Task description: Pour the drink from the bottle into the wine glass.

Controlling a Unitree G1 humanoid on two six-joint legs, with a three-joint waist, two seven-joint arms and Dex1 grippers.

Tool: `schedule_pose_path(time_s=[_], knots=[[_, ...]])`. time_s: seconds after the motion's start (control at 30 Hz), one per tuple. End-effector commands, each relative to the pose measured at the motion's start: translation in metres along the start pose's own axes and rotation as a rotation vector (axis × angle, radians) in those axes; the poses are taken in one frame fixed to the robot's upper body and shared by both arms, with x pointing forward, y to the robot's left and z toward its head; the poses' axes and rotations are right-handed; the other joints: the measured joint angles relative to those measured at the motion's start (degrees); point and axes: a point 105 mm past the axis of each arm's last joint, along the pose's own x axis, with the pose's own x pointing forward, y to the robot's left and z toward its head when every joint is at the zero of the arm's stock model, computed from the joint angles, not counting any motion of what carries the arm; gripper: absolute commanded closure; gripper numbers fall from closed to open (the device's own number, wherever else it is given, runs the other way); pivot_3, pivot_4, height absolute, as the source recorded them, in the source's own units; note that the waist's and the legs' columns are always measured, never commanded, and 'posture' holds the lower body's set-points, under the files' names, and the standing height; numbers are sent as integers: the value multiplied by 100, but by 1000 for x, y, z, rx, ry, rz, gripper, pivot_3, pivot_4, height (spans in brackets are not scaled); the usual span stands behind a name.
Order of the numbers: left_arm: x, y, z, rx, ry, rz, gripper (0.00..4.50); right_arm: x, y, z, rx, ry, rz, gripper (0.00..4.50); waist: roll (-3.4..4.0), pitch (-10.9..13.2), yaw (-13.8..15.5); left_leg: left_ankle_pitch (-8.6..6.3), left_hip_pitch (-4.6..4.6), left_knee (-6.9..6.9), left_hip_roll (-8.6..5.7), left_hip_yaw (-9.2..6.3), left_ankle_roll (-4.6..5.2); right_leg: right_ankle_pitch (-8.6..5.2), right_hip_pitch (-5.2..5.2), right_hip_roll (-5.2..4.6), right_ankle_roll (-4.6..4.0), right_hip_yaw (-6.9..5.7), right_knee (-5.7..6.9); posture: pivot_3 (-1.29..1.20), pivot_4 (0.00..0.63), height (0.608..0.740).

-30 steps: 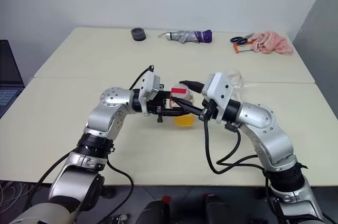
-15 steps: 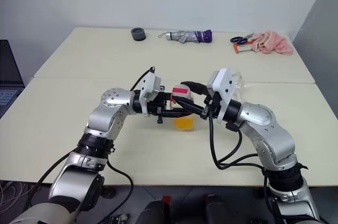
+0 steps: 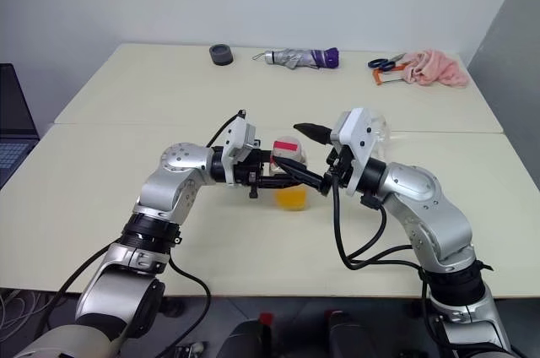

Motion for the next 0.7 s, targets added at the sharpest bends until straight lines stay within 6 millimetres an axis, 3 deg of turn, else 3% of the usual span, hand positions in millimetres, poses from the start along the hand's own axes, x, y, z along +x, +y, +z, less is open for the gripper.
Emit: schedule_pose_path(time_s=[0.03,0.7], knots=[[-1,1,10,45,-19,4,2738,1,2,14,-85,-24,5,982,0,0,0,0,0,0,0,0,0,0,0,0,0,0,0,0,150,740],[-2,1,9,43,-13,0,2739,-7,-1,8,-66,12,-4,982,0,0,0,0,0,0,0,0,0,0,0,0,0,0,0,0,150,740]])
